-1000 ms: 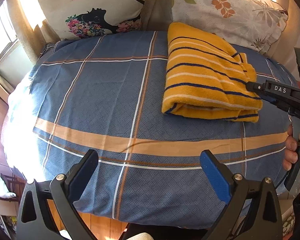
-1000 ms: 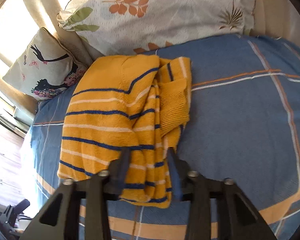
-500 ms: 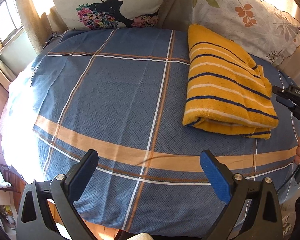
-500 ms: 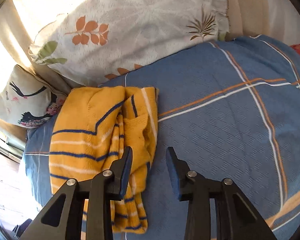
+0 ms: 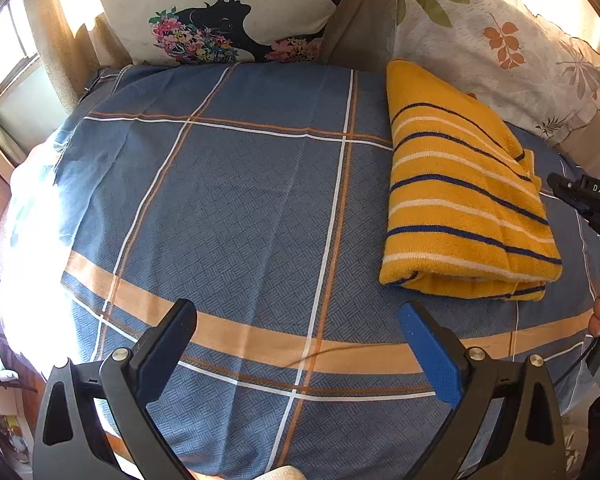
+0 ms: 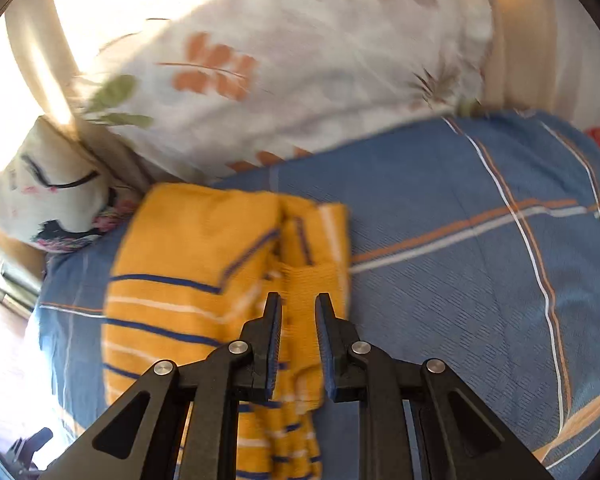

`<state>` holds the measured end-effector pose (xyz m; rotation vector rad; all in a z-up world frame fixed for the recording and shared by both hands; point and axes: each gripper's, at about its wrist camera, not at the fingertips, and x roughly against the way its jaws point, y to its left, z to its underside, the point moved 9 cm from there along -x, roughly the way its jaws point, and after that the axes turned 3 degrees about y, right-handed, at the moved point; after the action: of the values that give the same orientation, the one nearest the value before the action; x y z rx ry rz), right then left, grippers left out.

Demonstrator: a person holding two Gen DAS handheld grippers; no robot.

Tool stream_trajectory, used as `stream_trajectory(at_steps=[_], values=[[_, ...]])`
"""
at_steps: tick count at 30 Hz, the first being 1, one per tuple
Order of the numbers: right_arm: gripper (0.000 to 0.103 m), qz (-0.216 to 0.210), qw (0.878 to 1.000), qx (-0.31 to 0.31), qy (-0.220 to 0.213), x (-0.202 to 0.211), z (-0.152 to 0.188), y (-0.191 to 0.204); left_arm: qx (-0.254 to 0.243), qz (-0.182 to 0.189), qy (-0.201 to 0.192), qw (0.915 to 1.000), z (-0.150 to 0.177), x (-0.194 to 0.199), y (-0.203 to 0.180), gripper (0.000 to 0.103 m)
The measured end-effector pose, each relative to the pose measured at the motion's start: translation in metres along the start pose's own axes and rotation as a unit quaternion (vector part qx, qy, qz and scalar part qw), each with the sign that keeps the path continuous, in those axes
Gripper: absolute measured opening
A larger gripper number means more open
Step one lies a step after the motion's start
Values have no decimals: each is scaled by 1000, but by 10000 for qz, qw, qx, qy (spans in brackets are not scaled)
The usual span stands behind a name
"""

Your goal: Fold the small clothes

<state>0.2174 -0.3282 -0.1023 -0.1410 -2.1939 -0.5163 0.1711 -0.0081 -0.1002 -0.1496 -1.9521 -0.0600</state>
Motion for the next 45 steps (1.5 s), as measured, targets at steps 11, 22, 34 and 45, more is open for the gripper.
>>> stream_trajectory(at_steps=[11,22,34,45], values=[[6,-720,9952,-490,456,-47,-2,21,-294,19,31,9996,8,-2,-3,101],[6,24,9987,-348,383,-48,-22,4,-49,92,145,9998,2,-12,20,101],[30,422,9988,180,174,5,23,8,-287,128,77,9995,-2,-13,0,101],[52,903,9868,1231,542,38,140,11,-590,73,-139,9981,20,9,-36,101]])
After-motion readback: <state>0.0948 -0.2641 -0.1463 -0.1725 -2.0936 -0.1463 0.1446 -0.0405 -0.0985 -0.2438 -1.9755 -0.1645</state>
